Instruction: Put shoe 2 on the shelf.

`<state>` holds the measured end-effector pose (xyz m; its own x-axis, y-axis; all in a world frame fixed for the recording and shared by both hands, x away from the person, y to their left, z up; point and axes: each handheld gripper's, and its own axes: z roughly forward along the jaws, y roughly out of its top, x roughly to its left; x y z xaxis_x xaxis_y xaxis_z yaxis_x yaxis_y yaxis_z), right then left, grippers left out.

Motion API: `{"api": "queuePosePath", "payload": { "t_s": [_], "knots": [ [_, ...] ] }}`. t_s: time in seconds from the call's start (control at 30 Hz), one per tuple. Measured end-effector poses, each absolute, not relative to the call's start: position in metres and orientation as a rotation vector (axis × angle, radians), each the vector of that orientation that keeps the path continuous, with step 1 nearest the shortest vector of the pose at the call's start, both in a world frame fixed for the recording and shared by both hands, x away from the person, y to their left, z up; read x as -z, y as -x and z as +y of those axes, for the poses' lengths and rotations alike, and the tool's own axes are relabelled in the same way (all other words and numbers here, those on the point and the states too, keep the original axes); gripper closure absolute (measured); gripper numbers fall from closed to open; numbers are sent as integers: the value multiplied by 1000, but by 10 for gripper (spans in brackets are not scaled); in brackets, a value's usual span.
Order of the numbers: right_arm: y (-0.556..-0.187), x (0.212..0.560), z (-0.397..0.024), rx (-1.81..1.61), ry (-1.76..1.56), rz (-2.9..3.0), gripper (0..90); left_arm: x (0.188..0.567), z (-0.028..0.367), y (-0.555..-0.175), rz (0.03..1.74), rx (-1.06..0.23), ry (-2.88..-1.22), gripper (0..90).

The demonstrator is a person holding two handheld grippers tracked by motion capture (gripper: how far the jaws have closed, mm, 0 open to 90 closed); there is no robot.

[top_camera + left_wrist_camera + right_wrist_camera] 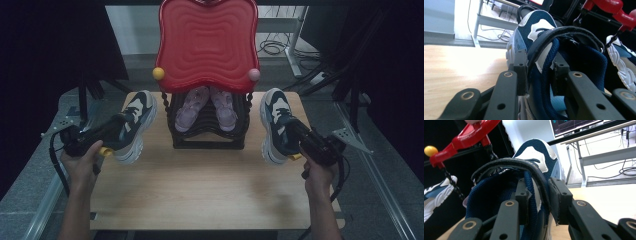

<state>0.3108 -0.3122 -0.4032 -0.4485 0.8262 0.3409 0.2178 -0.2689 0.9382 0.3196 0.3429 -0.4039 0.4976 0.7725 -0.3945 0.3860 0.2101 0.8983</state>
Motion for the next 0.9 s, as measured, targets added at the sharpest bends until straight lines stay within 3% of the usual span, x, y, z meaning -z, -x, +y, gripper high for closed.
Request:
{"api": "queuePosePath", "payload": {
  "t_s": [0.9],
  "knots": [
    [-337, 358, -314, -1734, -1267, 1500, 702, 369, 344, -342, 1091, -409, -1336, 720]
  ]
}}
